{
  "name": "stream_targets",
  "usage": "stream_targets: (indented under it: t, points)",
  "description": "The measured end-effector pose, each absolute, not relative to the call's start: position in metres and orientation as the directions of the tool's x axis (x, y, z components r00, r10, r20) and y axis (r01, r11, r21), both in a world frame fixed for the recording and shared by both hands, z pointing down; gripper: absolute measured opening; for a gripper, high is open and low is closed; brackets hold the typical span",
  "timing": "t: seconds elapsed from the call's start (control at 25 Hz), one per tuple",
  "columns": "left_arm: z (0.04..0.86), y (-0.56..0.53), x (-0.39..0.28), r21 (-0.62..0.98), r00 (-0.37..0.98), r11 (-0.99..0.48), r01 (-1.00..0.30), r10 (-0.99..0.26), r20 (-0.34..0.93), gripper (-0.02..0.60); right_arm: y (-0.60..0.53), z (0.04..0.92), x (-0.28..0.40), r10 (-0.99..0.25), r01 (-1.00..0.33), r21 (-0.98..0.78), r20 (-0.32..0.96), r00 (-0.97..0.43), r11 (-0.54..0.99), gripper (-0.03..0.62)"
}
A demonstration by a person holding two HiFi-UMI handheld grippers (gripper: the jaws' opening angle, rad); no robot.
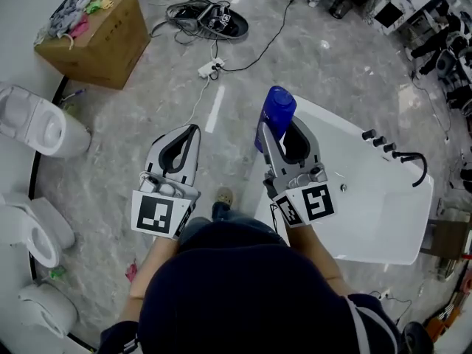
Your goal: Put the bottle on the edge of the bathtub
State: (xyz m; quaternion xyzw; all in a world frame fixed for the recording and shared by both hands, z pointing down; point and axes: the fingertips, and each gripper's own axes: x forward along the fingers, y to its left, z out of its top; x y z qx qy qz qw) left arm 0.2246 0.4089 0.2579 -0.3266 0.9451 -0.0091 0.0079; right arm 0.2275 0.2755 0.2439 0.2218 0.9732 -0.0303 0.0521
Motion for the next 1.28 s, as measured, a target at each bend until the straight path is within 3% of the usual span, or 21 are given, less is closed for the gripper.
stream_targets:
  t: [0.68,1.04,1.28]
  points:
    - [0.277,0.318,0.039,-0.010,-0.593,0.594,-0.805,-0.804,0.043,0.023,0.174,0.262,0.093,0.128,0.131,-0.045,-0.058,-0.990,0.990,0.164]
    - [0.260,0.260,-0.104,-0.035,-0.331,0.330,-0.943,-0.943,0.022,0.023,0.135,0.260,-0.024,-0.133,-0.132,-0.047,-0.020,-0.991,0.990,0.164]
    - [0.271,0.217,-0.160,-0.004,-0.144,0.144,-0.990,-0.988,0.059,0.023,0.104,0.272,-0.060,-0.317,-0.317,-0.058,0.017,-0.948,0.947,0.164]
